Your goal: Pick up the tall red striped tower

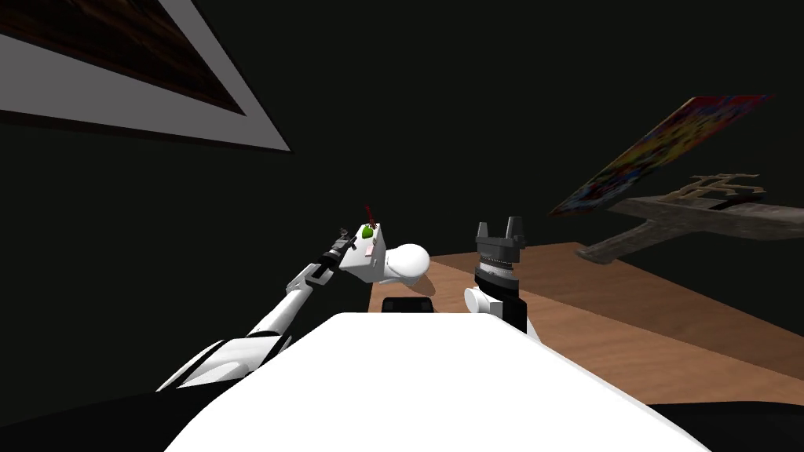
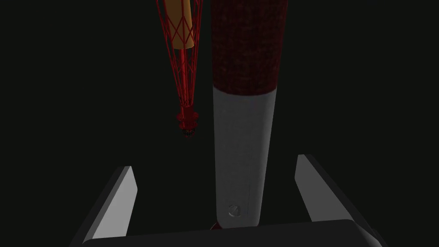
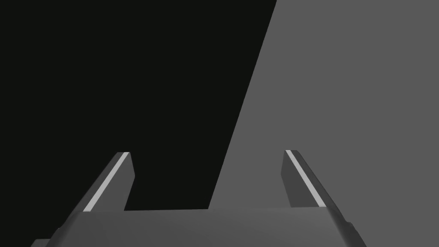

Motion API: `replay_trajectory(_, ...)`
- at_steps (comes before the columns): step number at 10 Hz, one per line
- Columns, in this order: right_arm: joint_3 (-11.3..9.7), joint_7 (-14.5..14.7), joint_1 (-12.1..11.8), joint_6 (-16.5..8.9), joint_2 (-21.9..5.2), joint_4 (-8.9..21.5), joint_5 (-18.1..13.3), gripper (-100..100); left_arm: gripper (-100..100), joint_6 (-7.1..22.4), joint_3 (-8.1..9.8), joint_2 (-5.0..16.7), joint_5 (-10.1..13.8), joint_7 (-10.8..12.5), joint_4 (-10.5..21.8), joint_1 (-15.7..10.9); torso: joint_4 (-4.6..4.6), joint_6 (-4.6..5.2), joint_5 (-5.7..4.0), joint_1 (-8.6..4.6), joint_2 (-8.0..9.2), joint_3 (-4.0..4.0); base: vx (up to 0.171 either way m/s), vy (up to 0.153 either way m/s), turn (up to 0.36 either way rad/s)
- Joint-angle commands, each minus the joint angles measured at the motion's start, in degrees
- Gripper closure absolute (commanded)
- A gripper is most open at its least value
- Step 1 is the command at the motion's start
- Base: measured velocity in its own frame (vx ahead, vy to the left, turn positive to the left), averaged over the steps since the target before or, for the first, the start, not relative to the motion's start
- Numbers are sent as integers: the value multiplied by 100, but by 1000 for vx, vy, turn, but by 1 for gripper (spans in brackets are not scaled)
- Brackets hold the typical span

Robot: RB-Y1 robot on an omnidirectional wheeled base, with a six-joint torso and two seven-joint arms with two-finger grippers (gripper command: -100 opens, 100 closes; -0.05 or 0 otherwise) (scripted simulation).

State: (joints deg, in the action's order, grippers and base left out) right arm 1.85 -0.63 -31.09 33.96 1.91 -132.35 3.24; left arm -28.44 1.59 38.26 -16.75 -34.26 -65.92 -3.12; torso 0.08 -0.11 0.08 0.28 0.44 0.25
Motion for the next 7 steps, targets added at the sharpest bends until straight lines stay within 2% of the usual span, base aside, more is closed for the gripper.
replay_trajectory(1, 0, 0, 0, 0, 0, 0, 0, 0, -100, 92, -20, 67, 208, -96, 200, -82, 0, 0, 0, 0, 0, 0, -110, -11, -153)
replay_trajectory(2, 1, 0, -1, 0, 0, 0, 0, 0, -100, 71, -31, 161, 423, -319, 441, -342, -1, -6, 2, 9, -5, -2, -143, -10, -302)
replay_trajectory(3, 0, 0, 0, 0, 0, 0, 0, 0, -100, 71, -31, 161, 520, -319, 456, -343, 1, 1, 2, 8, 3, 2, -118, -1, -151)
replay_trajectory(4, 1, 0, -1, 0, 0, 0, 0, 0, -100, 71, -31, 161, 520, -319, 653, -343, 0, -6, 3, 14, -4, -1, -43, 4, 14)
replay_trajectory(5, 1, 0, -2, 0, -1, 0, 0, 0, -100, 50, -41, 255, 785, -541, 865, -603, -5, -9, 5, 20, -23, -12, -98, -27, -256)
replay_trajectory(6, 0, 0, 0, 0, 0, 0, 0, 0, -100, 50, -41, 255, 833, -541, 1055, -603, -3, 1, 2, 9, -15, -9, -104, -10, -177)
replay_trajectory(7, 1, 0, -2, 0, -1, 0, 0, 0, -100, 50, -41, 255, 833, -541, 1105, -603, -3, -7, 3, 13, -12, -6, -41, 5, 2)
